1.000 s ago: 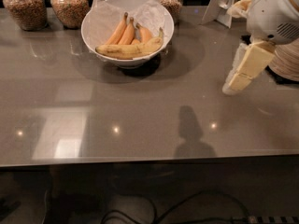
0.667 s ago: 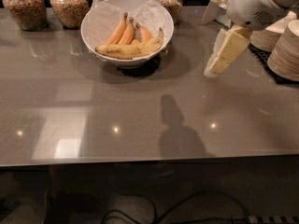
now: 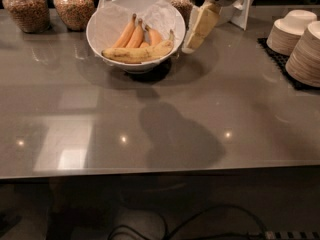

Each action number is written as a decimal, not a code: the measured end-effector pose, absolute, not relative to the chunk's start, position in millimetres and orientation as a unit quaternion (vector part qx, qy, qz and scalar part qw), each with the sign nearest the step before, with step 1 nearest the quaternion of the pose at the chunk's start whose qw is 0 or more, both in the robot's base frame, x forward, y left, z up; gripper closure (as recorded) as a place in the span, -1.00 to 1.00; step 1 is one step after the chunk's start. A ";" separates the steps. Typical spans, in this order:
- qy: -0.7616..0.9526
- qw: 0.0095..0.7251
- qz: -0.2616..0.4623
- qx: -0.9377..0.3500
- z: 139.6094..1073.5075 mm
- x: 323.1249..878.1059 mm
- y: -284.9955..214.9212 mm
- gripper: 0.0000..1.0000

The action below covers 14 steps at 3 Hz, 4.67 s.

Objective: Pick banana from white bowl

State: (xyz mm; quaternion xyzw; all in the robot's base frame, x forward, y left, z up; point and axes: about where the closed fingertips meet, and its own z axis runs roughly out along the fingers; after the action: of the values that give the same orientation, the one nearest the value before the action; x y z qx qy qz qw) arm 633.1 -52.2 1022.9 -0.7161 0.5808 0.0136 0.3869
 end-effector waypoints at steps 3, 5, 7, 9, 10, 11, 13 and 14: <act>0.539 0.386 -0.010 -0.749 1014.9 660.6 -32.5 -1.00; 0.501 0.360 -0.005 -0.787 985.9 689.5 -4.2 -0.16; 0.497 0.327 0.025 -0.804 954.2 684.6 3.8 0.04; 0.493 0.314 0.035 -0.811 936.8 690.6 9.1 -0.04; 0.490 0.309 0.033 -0.814 931.3 698.7 10.9 -0.02; 0.489 0.297 0.035 -0.819 920.1 703.6 11.8 -0.10; 0.489 0.285 0.044 -0.823 900.7 711.6 19.4 -0.14; 0.485 0.281 0.043 -0.827 893.7 721.1 26.3 -0.14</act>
Offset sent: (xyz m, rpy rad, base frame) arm 0.0109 0.0062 -0.0012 -0.0374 -0.0525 0.0386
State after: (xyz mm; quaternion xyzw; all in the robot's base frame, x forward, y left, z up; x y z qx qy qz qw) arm 721.1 26.3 893.7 -0.8268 0.4851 0.0434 0.2814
